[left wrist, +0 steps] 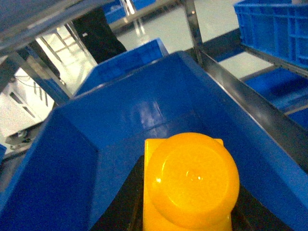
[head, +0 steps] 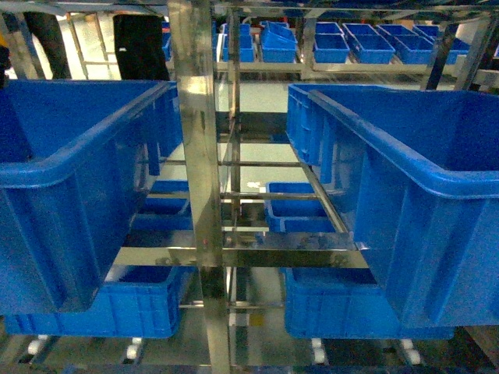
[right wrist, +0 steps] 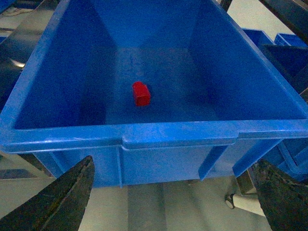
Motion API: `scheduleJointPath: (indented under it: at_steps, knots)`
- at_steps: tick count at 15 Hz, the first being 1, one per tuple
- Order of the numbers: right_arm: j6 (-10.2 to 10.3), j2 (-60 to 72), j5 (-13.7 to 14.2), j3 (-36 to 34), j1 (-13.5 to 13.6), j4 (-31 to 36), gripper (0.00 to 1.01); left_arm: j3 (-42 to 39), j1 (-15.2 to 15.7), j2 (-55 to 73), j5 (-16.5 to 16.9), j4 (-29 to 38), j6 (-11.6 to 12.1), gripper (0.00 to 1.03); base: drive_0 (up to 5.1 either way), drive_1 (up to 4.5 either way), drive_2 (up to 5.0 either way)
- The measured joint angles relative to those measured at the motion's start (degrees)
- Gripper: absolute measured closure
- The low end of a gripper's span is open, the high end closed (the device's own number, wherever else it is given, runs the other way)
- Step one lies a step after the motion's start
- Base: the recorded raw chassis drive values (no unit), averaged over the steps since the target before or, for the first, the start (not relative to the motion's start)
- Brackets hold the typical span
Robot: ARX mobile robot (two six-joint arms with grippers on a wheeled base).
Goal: Sort and place red and yellow blocks in left bins
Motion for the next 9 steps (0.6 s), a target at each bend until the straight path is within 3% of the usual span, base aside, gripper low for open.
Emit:
scheduleJointPath:
  at_steps: [4,9]
  knots:
    - [0.0,0.0,0.0,0.0,0.0,0.0,0.03,8.2,3.2,8.2,2.1,-5.9,1.5,0.76,0.0,0.00,0.0]
    - [0.0,0.0,0.0,0.0,0.0,0.0,0.03,19.8,7.6,21.9,0.9,-10.3,2.9,0.76,0.0,0.00,0.0]
